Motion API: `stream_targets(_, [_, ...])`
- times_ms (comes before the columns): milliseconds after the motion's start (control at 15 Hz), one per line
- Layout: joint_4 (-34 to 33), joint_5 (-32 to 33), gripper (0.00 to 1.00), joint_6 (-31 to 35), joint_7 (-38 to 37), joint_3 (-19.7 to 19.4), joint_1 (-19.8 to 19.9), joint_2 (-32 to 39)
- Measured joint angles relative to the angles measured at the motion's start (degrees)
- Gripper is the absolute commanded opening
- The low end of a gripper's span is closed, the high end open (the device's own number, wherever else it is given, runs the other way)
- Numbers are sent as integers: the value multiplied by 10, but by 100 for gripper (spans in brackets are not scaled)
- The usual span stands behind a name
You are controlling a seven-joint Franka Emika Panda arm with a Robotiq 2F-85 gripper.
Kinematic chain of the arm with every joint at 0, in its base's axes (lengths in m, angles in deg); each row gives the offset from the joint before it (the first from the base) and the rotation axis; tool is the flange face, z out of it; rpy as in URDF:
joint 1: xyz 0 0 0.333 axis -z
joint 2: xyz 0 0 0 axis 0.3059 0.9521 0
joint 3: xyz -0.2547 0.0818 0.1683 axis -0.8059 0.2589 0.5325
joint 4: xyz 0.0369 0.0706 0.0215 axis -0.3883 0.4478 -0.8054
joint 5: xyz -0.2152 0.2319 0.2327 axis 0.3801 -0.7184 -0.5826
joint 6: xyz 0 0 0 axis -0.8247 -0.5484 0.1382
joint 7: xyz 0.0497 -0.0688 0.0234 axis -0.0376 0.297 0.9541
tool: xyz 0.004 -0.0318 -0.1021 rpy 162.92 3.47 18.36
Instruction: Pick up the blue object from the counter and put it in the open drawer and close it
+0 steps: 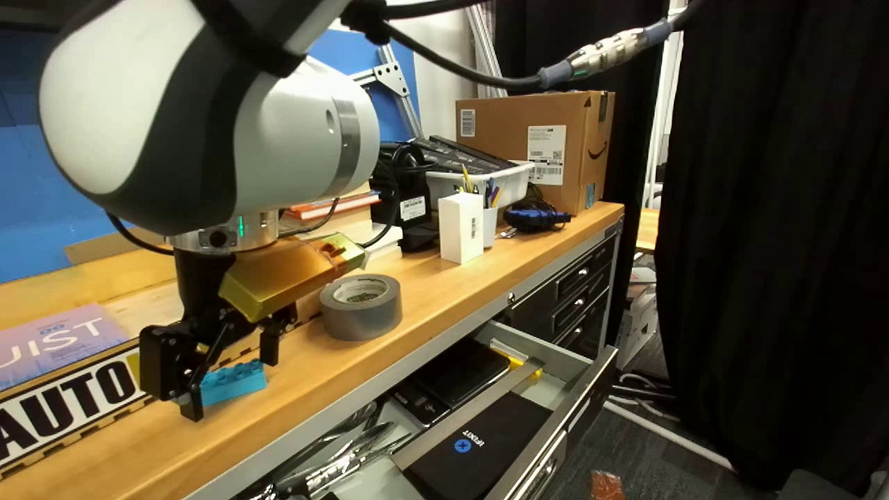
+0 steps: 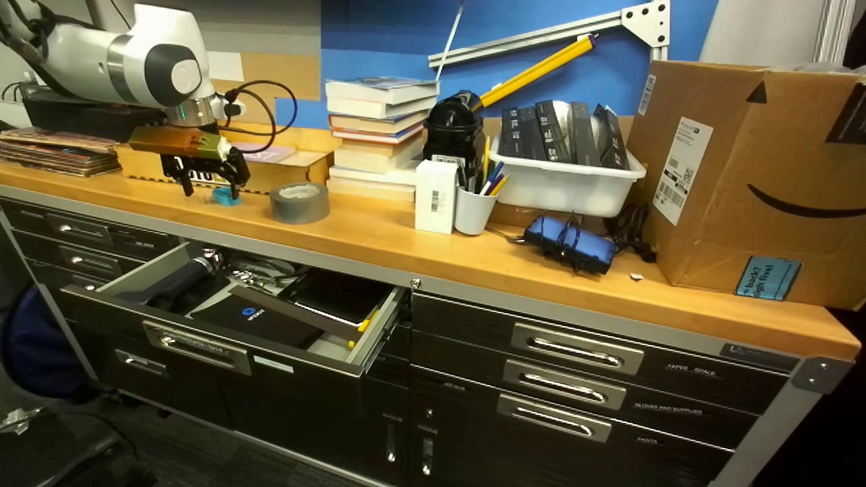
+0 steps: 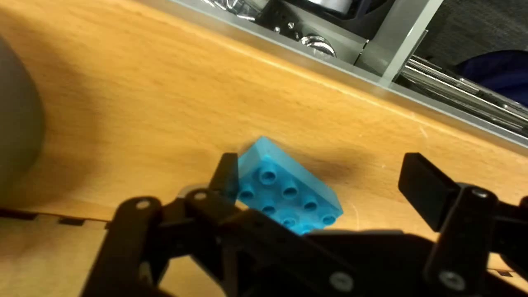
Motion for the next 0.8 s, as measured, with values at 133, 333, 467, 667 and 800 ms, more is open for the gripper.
stream_targets(133, [-23,5,100,-8,0,0,-5,16])
stream_targets(333, [-48,10,100,-14,0,0,-9,34])
stream_targets(467, [-60,20,100,-14,-5,-1,-10,42])
stream_targets(667, [-73,42,100,-14,-21,-7,-15,52])
stream_targets(800, [-79,56,100,-14,-34,-14,-18,58])
